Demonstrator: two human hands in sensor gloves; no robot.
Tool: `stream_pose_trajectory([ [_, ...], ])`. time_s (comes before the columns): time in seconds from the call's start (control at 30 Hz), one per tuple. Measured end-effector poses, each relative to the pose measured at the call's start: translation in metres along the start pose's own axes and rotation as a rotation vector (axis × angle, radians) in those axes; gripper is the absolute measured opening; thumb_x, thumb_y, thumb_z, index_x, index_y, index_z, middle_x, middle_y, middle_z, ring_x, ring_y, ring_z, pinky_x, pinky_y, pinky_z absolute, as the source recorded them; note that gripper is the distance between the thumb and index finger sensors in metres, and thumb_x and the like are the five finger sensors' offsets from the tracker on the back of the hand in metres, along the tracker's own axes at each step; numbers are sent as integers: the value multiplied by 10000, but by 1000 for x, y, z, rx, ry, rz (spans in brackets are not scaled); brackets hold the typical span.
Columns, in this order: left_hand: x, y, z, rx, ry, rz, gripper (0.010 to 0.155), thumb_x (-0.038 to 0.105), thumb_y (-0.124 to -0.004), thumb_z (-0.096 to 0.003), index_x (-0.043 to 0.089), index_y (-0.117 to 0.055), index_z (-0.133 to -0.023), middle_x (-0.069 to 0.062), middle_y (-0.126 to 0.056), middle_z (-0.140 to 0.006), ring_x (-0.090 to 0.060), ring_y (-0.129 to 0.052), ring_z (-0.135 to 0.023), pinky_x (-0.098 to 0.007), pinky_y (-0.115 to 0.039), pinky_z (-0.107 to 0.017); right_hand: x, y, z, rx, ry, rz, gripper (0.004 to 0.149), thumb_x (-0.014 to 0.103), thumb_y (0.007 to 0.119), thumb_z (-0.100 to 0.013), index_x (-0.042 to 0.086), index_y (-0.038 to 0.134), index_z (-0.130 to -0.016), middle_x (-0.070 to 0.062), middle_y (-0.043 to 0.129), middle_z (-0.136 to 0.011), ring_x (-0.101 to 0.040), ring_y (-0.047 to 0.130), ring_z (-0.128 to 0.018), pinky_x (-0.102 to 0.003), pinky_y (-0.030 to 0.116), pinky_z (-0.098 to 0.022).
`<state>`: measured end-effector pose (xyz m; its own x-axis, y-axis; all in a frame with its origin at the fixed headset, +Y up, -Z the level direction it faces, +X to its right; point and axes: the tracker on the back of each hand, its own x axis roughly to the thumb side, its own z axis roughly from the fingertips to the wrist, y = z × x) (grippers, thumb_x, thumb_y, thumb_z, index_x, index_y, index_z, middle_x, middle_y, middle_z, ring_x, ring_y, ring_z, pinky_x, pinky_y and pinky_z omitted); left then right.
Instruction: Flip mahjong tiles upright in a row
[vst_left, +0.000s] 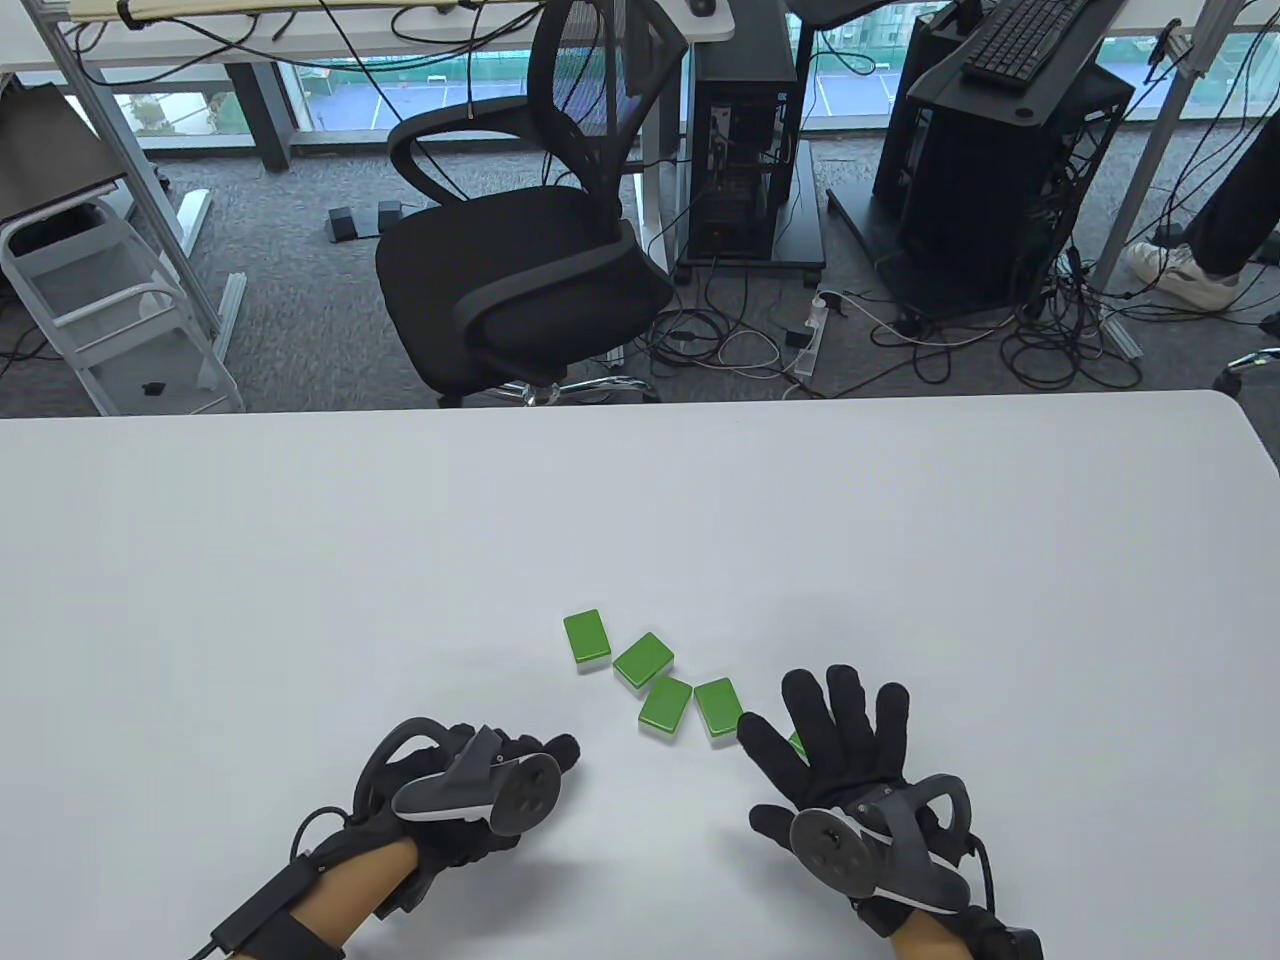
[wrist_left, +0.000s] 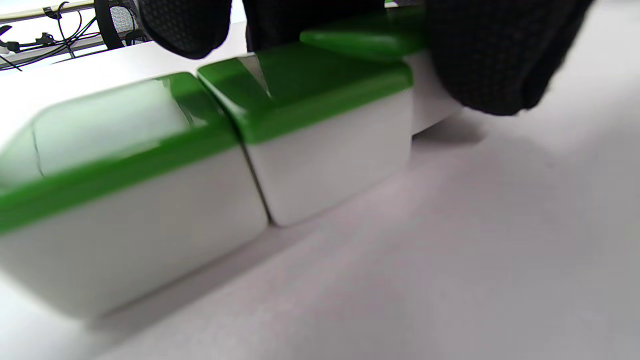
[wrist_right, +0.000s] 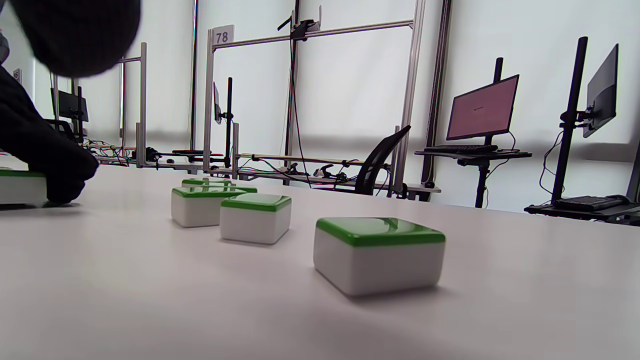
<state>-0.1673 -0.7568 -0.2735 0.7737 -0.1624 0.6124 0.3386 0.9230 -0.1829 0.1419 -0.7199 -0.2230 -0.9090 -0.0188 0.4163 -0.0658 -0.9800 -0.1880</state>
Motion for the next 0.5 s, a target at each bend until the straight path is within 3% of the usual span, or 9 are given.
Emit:
stream_pose_trajectory([
  [0.37,1,-2,1,-26,15,-17,904,498,-851,-302,402,-325,-1030,68,-623,-1098,-229,-779,-989,-550,-653,-735,1,0,-1,11,1,4,893,601,696,-406,455,5,-952,-25,-124,-1076,-408,-115,-938,-704,66,-668],
  [0.5,-1,3,-1,-86,8,4,948,585,-828,-277,410,-286,-1034,57,-592,-1122,-251,-746,-1018,-562,-638,-741,1,0,-1,12,-1,3,892,601,696,-405,456,6,-952,-24,-123,-1077,-408,-116,-938,-703,65,-669],
])
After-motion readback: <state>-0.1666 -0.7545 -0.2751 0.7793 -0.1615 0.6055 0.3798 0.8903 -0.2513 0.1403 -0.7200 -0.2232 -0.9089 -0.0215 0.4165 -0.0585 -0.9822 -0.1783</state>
